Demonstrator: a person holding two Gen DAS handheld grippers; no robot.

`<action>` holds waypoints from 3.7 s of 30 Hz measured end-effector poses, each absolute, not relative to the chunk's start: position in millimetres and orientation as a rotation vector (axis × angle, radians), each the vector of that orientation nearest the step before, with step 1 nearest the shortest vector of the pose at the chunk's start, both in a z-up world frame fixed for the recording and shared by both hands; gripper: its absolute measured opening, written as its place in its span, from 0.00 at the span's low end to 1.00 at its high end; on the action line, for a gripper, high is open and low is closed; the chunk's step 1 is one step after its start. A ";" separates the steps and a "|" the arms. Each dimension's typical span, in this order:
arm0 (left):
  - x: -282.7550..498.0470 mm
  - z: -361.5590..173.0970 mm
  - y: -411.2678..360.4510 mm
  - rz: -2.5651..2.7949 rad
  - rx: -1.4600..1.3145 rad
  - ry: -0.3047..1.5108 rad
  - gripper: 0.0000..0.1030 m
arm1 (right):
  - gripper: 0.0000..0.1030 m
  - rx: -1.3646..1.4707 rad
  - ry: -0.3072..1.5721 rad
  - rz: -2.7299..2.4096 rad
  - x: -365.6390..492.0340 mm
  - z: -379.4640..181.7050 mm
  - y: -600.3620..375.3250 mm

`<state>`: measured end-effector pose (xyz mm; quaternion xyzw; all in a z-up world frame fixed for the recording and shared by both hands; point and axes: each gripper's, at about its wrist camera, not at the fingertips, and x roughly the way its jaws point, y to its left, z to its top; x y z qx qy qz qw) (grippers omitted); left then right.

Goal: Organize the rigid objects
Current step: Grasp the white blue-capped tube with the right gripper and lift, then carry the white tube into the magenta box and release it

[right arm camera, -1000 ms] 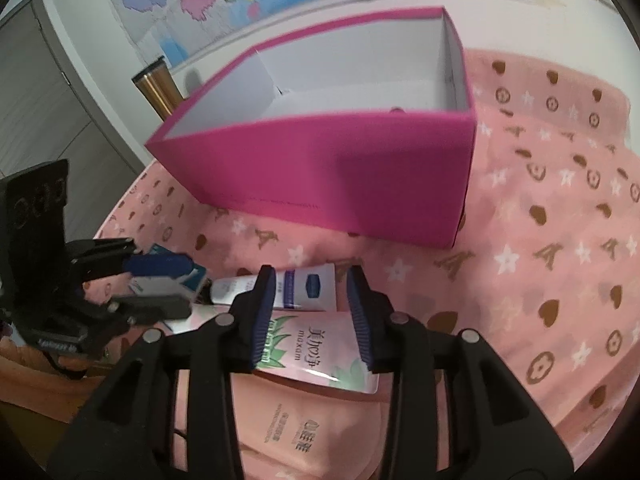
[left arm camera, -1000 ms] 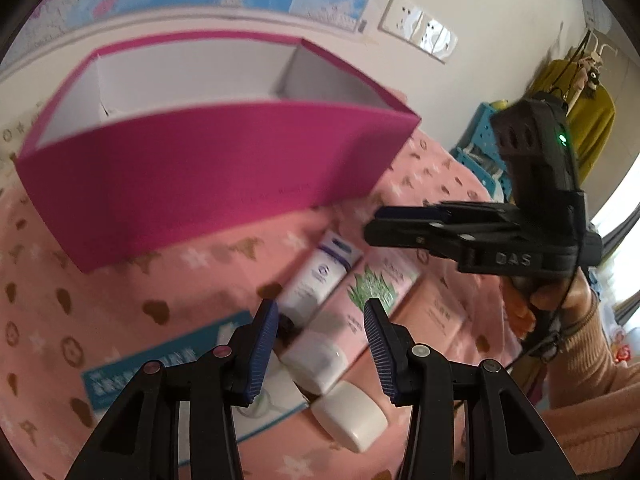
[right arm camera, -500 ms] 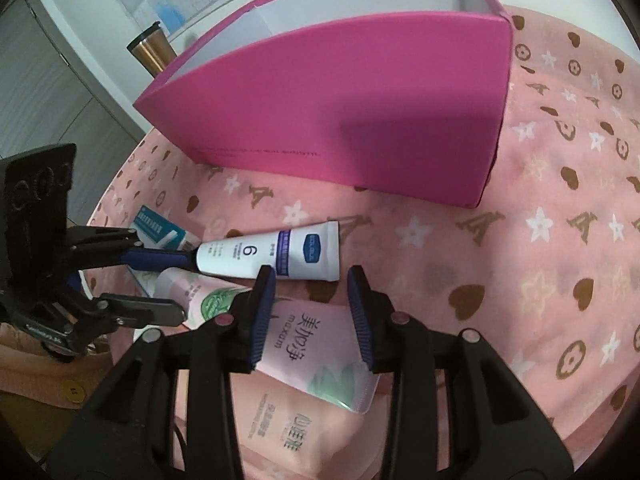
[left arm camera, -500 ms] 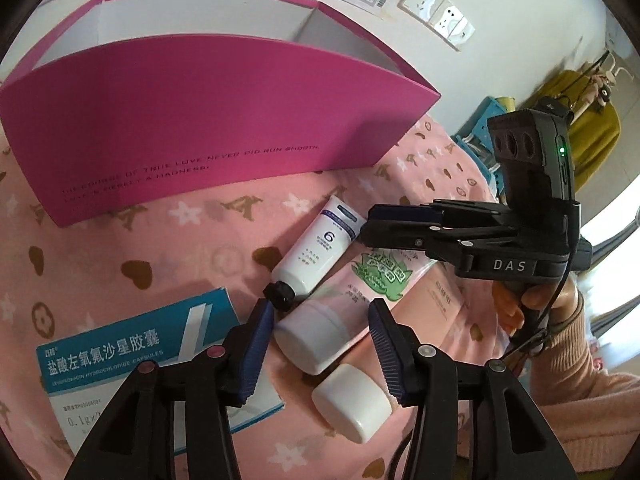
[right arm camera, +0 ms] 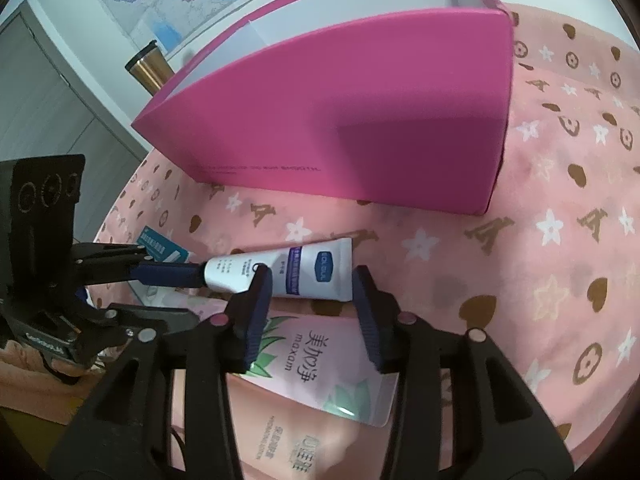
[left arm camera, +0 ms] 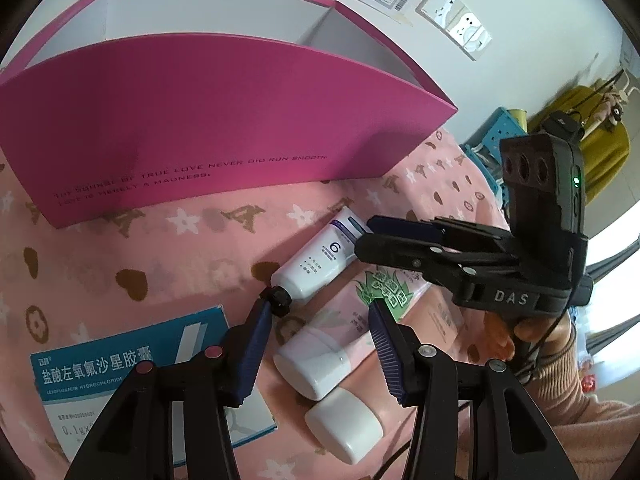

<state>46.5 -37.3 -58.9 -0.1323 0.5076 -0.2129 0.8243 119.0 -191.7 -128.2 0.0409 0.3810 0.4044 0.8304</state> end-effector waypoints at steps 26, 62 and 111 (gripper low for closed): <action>45.2 -4.9 -79.8 -0.505 -0.123 0.924 0.46 | 0.36 0.086 0.606 0.880 72.5 -72.6 -201.9; 71.4 -32.9 -63.1 -0.375 -0.164 0.986 0.42 | 0.43 0.204 0.733 0.745 117.1 -116.2 -224.0; 41.2 49.7 -26.9 -0.363 -0.096 0.646 0.54 | 0.45 0.191 0.495 0.734 95.4 -37.4 -251.6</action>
